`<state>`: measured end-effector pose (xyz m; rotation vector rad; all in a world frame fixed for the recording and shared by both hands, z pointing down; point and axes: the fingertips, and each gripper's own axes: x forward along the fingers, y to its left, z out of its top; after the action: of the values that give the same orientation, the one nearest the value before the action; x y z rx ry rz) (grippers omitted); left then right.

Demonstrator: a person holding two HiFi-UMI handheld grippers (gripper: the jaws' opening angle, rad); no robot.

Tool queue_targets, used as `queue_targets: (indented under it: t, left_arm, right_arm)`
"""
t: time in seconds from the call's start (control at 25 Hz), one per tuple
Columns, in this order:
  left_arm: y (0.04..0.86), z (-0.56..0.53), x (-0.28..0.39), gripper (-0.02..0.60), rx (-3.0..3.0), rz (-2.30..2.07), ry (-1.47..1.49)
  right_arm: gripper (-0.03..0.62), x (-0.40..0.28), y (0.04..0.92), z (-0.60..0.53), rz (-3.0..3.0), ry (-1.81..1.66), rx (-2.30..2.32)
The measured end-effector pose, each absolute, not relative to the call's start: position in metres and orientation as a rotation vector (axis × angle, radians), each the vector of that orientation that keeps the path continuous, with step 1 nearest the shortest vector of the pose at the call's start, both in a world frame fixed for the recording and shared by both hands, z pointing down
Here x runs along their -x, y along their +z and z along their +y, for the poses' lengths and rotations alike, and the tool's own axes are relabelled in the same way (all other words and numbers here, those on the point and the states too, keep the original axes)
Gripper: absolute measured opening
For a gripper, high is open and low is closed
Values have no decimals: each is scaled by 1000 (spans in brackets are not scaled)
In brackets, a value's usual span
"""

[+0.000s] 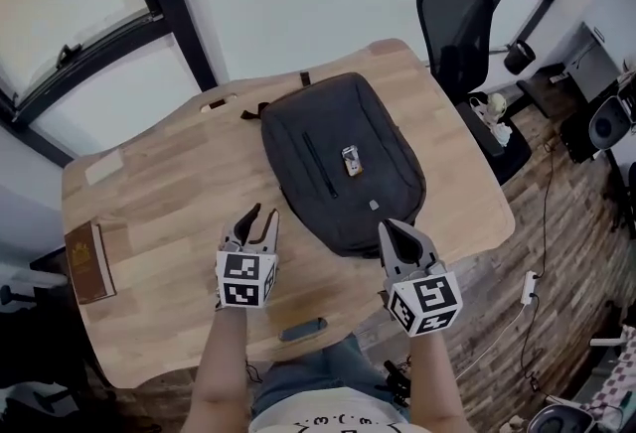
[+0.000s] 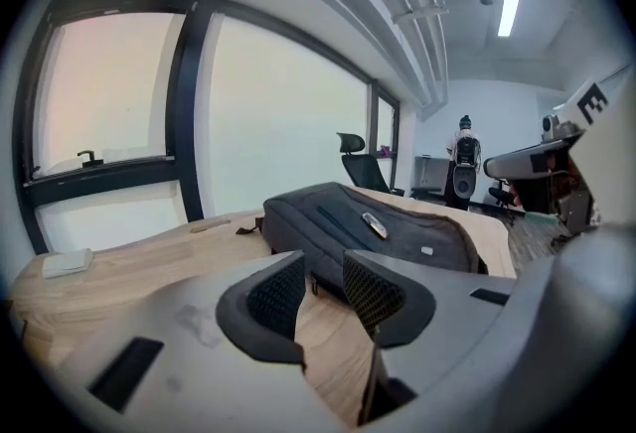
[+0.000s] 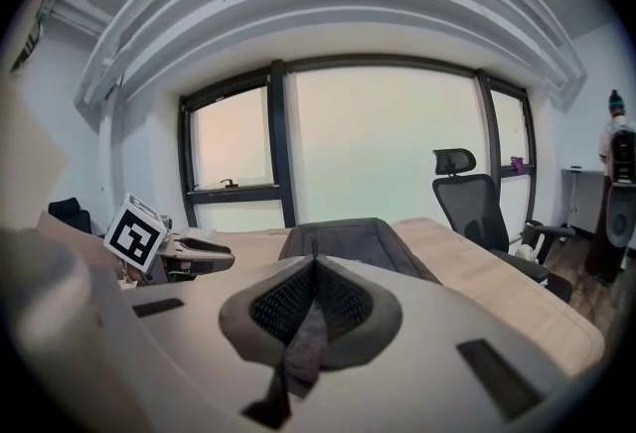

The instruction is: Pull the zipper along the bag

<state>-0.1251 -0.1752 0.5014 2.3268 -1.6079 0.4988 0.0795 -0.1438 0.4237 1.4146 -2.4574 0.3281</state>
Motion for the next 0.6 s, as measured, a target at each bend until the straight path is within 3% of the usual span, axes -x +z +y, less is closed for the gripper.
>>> queue_targets:
  t: [0.6]
  left_arm:
    - [615,-229,112,121,-2365,-1312,884]
  right_arm:
    - [51,-55,477,-161,-2313,399,-1348]
